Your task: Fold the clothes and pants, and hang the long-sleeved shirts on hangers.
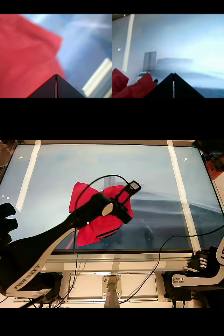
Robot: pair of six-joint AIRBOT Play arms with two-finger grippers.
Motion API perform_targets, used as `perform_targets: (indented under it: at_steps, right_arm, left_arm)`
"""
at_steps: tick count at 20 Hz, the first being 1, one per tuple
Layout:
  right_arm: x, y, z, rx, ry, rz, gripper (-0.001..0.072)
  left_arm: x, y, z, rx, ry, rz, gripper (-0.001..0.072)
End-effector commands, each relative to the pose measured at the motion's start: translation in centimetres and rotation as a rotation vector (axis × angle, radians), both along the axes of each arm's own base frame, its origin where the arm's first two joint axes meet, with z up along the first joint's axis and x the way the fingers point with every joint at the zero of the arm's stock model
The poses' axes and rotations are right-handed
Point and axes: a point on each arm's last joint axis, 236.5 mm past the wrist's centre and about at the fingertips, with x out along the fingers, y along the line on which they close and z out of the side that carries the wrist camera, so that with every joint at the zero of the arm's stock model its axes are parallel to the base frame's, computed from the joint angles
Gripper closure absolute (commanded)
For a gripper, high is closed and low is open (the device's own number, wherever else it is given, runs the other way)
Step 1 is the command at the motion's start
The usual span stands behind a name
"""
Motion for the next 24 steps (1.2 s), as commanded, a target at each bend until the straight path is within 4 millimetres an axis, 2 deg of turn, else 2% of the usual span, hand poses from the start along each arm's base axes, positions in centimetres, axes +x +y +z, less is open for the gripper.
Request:
perform_targets:
  at_steps: [1,3,4,6,8,11,12,14,15,16,17,18,19,24]
  right_arm:
    - [-1.2,3.1,-7.1,0.095,0.158,0.144,0.0697]
    - [-3.6,5.9,-13.1,0.226,0.293,0.229,0.0697]
    - [-5.5,7.3,-16.2,0.294,0.373,0.266,0.0697]
    - [-9.9,9.3,-21.4,0.38,0.531,0.325,0.0697]
    - [-12.3,10.9,-24.6,0.504,0.623,0.29,0.0696]
    - [-15.0,13.4,-27.9,0.602,0.742,0.276,0.0692]
    - [-15.4,14.1,-28.8,0.604,0.773,0.28,0.0646]
    - [-15.7,15.7,-30.0,0.597,0.808,0.296,0.0305]
    - [-15.8,16.5,-30.7,0.584,0.822,0.292,0.0265]
    - [-15.7,17.1,-31.4,0.556,0.819,0.29,0.0265]
    - [-15.3,17.4,-32.1,0.517,0.807,0.276,0.0255]
    - [-15.1,17.6,-32.6,0.5,0.809,0.249,0.0183]
    - [-14.9,17.6,-33.0,0.48,0.811,0.227,0.0127]
    - [-14.5,17.6,-33.7,0.474,0.821,0.175,0.0127]
  left_arm:
    - [2.0,5.8,1.6,0.069,-0.047,0.16,0.0692]
    - [1.6,9.7,0.9,0.068,-0.007,0.253,0.0692]
    - [0.8,11.9,0.0,0.069,0.028,0.307,0.0693]
    - [-2.1,15.3,-2.4,0.04,0.135,0.408,0.0693]
    - [-5.8,17.3,-4.8,-0.04,0.265,0.489,0.0693]
    - [-10.7,18.4,-7.4,-0.225,0.473,0.639,0.0693]
    - [-11.8,18.6,-8.1,-0.281,0.525,0.686,0.0693]
    - [-13.9,19.8,-9.9,-0.289,0.579,0.736,0.0691]
    - [-14.7,20.4,-10.9,-0.281,0.604,0.769,0.0686]
    - [-15.3,20.9,-11.8,-0.271,0.632,0.811,0.0653]
    - [-15.5,21.3,-12.4,-0.252,0.633,0.821,0.0463]
    - [-15.4,22.1,-12.7,-0.223,0.61,0.82,0.0275]
    - [-15.1,22.7,-12.8,-0.215,0.601,0.844,0.0268]
    - [-14.7,23.5,-12.9,-0.239,0.623,0.926,0.0267]
